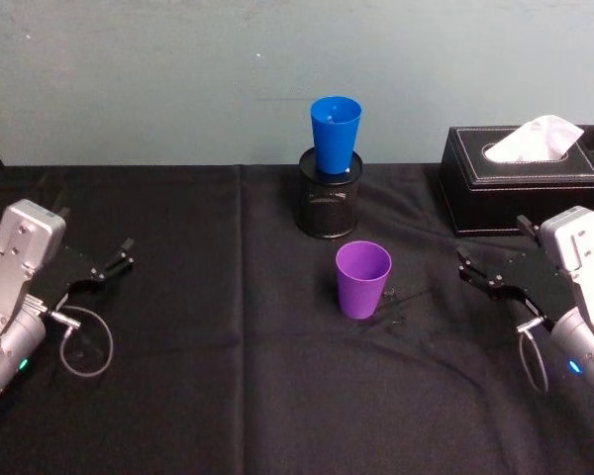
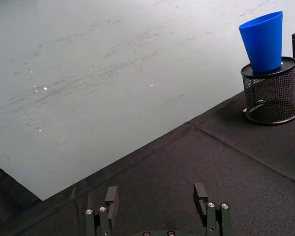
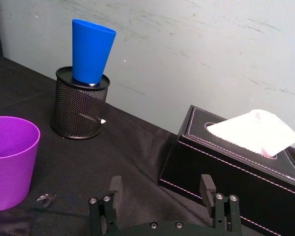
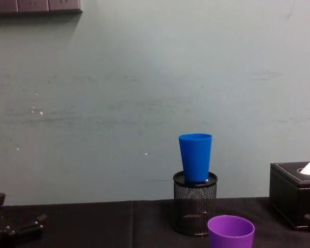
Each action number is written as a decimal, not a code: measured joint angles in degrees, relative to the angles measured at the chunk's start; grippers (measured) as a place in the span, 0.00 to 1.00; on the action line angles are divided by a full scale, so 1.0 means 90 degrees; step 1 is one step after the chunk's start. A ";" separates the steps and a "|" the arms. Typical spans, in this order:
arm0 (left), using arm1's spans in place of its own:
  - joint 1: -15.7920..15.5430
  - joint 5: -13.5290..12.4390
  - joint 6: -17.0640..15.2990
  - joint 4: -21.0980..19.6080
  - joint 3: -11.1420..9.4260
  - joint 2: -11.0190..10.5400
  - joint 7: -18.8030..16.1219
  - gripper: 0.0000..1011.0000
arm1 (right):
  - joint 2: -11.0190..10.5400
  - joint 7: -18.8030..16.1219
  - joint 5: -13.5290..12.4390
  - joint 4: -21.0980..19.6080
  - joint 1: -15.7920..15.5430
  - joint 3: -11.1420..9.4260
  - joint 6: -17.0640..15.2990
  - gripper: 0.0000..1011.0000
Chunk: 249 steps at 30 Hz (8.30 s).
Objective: Pick up one cup with a gripper and tap it against the other cup.
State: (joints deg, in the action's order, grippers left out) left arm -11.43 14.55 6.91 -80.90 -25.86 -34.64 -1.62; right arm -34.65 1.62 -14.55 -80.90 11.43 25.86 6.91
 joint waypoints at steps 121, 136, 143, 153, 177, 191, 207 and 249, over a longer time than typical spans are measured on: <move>0.0000 0.0000 0.0000 0.0000 0.0000 0.0000 0.0000 0.99 | 0.2210 -0.2757 -0.0368 0.1799 0.0643 -0.0312 0.0498 0.98; 0.0000 0.0000 0.0000 0.0000 0.0000 0.0000 0.0000 0.99 | 0.2319 -0.2821 -0.0243 0.1784 0.0596 -0.0520 0.0386 0.74; 0.0000 0.0000 0.0000 0.0000 0.0000 0.0000 0.0000 0.99 | 0.2277 -0.2825 -0.0216 0.1389 0.0490 -0.0597 0.0250 0.72; 0.0000 0.0000 0.0000 0.0000 0.0000 0.0000 0.0000 0.99 | 0.2062 -0.2767 -0.0346 0.0208 0.0318 -0.0798 -0.0212 0.72; 0.0000 0.0000 0.0000 0.0000 0.0000 0.0000 0.0000 0.99 | 0.1925 -0.2640 -0.0572 -0.0052 0.0439 -0.0703 -0.0762 0.72; 0.0000 0.0000 0.0000 0.0000 0.0000 0.0000 0.0000 0.99 | 0.1924 -0.2635 -0.0581 -0.0060 0.0439 -0.0705 -0.0742 0.72; 0.0001 0.0000 0.0000 0.0000 0.0000 0.0000 0.0000 0.99 | 0.1923 -0.2635 -0.0576 -0.0060 0.0441 -0.0705 -0.0746 0.72; 0.0000 0.0000 0.0000 0.0000 0.0000 0.0000 0.0000 0.99 | 0.1924 -0.2635 -0.0575 -0.0060 0.0441 -0.0705 -0.0748 0.72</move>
State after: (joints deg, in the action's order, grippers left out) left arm -11.43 14.55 6.91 -80.90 -25.86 -34.65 -1.62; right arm -17.33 -22.09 -19.72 -81.44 15.40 19.51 0.18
